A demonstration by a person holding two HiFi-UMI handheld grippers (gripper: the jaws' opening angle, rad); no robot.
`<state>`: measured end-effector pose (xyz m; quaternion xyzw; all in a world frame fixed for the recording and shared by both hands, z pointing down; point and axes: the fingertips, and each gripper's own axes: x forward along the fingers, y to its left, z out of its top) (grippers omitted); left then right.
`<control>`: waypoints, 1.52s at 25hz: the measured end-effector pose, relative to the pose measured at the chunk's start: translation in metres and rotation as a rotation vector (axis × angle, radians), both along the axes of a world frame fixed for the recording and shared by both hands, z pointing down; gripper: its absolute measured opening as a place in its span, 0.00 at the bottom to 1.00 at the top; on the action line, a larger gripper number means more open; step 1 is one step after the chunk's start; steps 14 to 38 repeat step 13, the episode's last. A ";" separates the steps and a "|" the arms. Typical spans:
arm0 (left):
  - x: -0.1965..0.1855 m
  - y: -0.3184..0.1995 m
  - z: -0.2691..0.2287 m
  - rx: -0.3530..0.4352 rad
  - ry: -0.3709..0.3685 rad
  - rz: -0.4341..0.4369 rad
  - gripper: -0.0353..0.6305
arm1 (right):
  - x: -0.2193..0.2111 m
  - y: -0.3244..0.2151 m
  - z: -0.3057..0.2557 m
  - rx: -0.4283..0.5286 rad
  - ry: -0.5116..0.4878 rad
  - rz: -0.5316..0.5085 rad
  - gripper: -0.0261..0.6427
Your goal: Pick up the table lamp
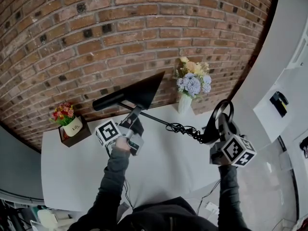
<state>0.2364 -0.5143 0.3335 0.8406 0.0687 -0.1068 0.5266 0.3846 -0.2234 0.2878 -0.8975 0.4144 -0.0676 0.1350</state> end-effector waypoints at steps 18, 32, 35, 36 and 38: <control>-0.001 -0.007 0.006 0.027 -0.045 -0.029 0.13 | 0.006 -0.008 0.011 0.002 -0.046 -0.034 0.08; -0.001 -0.007 0.006 0.027 -0.045 -0.029 0.13 | 0.006 -0.008 0.011 0.002 -0.046 -0.034 0.08; -0.001 -0.007 0.006 0.027 -0.045 -0.029 0.13 | 0.006 -0.008 0.011 0.002 -0.046 -0.034 0.08; -0.001 -0.007 0.006 0.027 -0.045 -0.029 0.13 | 0.006 -0.008 0.011 0.002 -0.046 -0.034 0.08; -0.001 -0.007 0.006 0.027 -0.045 -0.029 0.13 | 0.006 -0.008 0.011 0.002 -0.046 -0.034 0.08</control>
